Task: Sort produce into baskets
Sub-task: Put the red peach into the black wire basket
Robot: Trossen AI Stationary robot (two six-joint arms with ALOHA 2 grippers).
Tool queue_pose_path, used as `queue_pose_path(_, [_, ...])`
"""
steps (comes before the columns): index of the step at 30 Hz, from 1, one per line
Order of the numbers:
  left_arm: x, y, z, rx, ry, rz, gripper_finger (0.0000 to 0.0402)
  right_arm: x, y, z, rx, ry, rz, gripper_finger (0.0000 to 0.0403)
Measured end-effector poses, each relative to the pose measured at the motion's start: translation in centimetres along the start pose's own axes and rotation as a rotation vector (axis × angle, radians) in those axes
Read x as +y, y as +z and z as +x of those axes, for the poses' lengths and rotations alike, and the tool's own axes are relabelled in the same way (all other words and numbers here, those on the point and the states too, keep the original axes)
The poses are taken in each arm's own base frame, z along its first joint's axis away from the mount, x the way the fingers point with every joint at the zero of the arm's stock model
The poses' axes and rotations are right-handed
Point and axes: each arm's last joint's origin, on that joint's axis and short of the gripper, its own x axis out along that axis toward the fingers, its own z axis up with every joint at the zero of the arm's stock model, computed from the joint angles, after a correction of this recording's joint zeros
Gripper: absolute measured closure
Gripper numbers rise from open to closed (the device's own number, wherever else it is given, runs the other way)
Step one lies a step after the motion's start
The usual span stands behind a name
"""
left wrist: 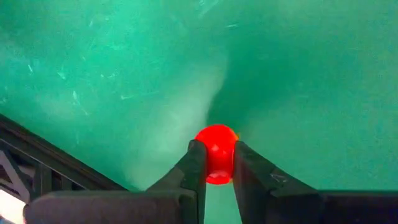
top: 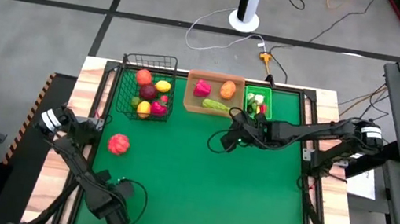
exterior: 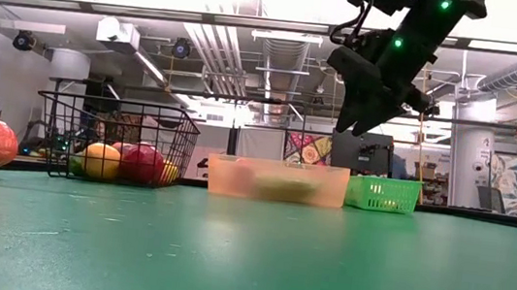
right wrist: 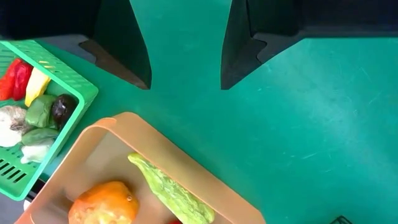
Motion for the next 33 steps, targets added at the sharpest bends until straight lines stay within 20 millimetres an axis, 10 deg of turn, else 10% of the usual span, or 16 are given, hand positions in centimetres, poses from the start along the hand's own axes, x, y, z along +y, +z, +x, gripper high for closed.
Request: queue_pose_path(33, [8.0,4.0,-14.5,-0.932,-0.145,0.163,0.0354,2.6,-1.1,-1.5,-0.072,0.102,-0.080,0.0218])
